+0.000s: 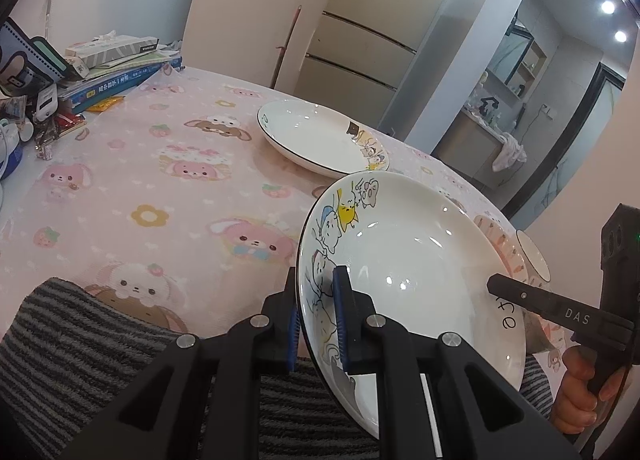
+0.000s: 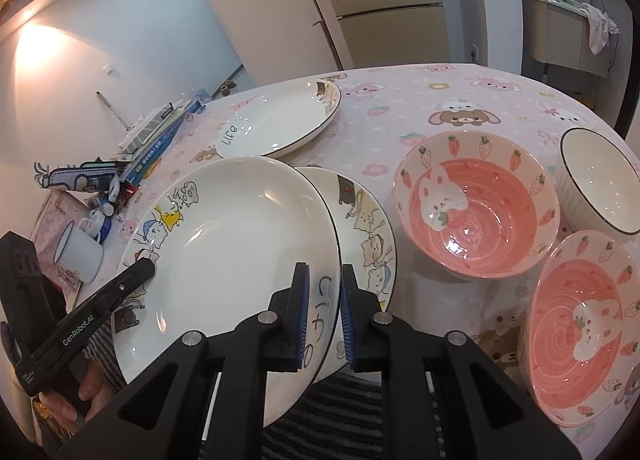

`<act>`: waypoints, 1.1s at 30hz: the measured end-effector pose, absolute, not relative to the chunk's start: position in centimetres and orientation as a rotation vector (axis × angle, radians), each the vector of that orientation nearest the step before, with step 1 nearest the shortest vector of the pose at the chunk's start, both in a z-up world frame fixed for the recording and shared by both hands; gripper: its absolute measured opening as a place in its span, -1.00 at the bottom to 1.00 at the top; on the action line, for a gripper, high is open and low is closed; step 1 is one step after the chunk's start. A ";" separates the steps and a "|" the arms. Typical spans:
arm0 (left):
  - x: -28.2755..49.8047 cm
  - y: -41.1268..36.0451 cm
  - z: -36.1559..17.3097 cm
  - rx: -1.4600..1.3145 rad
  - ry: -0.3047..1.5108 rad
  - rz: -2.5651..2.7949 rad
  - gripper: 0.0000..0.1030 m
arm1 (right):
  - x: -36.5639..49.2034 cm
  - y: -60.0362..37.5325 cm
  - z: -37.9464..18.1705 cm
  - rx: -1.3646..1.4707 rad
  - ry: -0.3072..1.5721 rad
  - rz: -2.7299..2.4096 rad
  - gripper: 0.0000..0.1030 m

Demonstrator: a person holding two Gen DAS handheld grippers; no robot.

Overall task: Organize plates and bowls
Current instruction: 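Lift the plate with both grippers and carry it over another white plate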

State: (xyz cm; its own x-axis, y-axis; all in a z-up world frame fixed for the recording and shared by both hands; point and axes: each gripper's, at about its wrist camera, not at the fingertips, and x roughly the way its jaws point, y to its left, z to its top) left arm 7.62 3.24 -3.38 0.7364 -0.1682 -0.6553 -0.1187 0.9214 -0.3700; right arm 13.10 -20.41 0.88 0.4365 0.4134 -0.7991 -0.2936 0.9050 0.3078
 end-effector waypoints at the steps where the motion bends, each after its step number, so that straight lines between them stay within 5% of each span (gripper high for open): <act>1: 7.7 3.2 -3.4 -0.406 0.750 -0.029 -0.73 | 13.1 -20.5 0.8 0.131 1.033 0.438 -0.72; 33: 9.3 2.4 -5.5 -0.381 0.844 -0.013 -0.72 | 13.5 -19.7 -1.8 0.049 1.076 0.380 -0.67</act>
State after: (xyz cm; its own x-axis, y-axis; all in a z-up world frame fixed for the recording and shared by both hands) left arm 9.26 2.44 -5.47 0.6687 -0.1612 -0.7259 -0.1382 0.9323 -0.3343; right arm 13.54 -19.70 -1.84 0.4171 0.3258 -0.8484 -0.2791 0.9344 0.2216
